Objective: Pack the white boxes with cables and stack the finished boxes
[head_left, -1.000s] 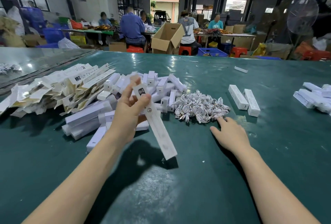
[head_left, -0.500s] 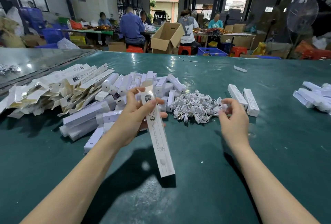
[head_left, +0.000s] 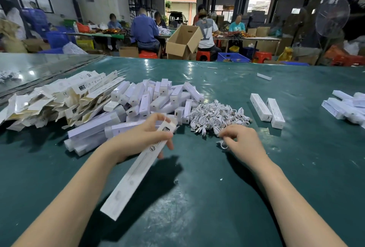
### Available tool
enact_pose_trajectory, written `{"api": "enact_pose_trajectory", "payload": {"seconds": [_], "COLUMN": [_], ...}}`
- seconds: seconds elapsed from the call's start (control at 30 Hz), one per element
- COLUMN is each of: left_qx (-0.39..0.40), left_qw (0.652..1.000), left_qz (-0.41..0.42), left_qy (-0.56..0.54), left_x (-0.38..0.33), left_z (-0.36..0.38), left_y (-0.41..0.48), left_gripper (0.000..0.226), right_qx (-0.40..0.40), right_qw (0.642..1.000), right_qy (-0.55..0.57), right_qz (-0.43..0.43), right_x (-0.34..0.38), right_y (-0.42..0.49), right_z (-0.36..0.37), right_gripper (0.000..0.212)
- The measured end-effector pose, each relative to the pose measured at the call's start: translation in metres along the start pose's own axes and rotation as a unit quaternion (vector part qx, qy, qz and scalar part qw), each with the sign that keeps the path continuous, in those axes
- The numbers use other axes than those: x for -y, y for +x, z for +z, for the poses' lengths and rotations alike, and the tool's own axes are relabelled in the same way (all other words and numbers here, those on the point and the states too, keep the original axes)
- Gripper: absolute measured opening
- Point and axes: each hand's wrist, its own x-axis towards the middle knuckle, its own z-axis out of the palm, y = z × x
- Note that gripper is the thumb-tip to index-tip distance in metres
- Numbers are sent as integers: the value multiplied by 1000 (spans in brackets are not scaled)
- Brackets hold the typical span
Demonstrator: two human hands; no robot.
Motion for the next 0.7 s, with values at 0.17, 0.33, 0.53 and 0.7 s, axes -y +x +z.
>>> {"api": "enact_pose_trajectory", "payload": {"seconds": [0.17,0.33,0.53,0.7], "left_qx": [76,99,95,81], "left_qw": [994,991,992,994], "left_qz": [-77,-72,-70,-62], "left_qy": [26,58,42,37], "left_x": [2,4,10,13], "left_z": [16,24,22,22], "left_y": [2,3,6,8], "left_gripper": [25,38,37,38], "right_qx": [73,65,79,55], "right_qw": [997,997,995,998], "right_qy": [-16,6,-51,-25], "right_qz": [23,28,21,24], "right_x": [-5,-4,-4,2], "right_y": [-2,-5,-5,-6], "right_z": [-8,-7,-7,-4], "right_gripper": [11,21,7,16]}}
